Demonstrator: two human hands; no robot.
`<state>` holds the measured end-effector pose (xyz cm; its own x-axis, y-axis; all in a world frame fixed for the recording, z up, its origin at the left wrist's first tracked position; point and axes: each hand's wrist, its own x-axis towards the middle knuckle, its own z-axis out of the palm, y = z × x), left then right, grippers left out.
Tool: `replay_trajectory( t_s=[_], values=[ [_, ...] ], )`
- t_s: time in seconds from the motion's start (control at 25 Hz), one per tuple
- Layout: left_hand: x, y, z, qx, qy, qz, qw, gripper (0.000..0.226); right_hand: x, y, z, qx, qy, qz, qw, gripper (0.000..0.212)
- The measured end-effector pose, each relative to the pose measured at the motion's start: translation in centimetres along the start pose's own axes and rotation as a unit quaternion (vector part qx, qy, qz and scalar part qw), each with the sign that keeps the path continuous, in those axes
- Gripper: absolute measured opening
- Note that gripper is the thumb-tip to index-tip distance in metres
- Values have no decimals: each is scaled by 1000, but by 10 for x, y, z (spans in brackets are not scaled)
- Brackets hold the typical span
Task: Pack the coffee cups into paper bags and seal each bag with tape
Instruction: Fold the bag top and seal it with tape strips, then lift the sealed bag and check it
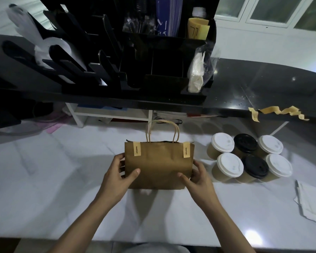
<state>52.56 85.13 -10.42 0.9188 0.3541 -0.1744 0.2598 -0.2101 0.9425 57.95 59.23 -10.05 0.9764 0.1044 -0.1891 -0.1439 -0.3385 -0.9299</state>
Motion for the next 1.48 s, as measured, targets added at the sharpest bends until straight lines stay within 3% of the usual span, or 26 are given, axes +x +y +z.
replay_trajectory(
  t_s=[0.4,0.84,1.48],
  values=[
    [-9,18,-7,-49,-15,35,998,65,-35,-23,1,38,62,-16,997,62],
    [-19,52,13,-38,-82,77,993,73,-66,-30,-19,48,129,9,990,64],
    [-97,103,103,-22,-190,114,975,74,-172,-12,-117,100,251,40,962,67]
  ],
)
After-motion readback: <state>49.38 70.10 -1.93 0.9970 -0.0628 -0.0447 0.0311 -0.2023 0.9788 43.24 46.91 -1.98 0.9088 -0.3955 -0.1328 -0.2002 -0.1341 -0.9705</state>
